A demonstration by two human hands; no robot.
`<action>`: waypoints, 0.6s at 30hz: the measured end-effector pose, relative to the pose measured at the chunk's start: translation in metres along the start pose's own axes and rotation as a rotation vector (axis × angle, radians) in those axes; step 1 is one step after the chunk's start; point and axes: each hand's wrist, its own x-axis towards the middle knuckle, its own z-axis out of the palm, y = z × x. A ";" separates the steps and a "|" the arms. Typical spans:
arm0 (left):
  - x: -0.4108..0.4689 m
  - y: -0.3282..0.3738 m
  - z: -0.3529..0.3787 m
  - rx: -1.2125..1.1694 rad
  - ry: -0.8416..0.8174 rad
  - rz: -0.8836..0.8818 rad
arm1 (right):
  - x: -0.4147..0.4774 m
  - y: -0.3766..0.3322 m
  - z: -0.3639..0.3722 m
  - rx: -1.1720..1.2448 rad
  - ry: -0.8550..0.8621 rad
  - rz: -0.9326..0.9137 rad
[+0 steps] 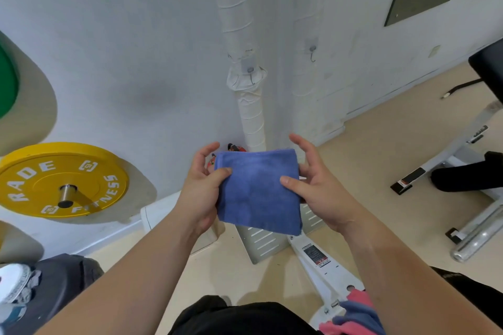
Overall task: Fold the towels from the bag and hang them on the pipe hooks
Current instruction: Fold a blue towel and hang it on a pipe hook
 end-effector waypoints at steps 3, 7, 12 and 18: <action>0.011 0.002 0.001 -0.009 0.077 0.008 | 0.006 0.004 0.005 0.008 0.034 0.003; 0.034 0.002 -0.008 0.033 0.027 0.043 | 0.026 0.005 0.010 -0.109 0.081 0.050; 0.073 -0.005 -0.030 0.110 -0.273 0.072 | 0.074 -0.004 0.014 0.040 0.228 0.051; 0.141 0.019 -0.049 0.079 -0.365 0.106 | 0.146 -0.028 0.026 0.125 0.260 0.058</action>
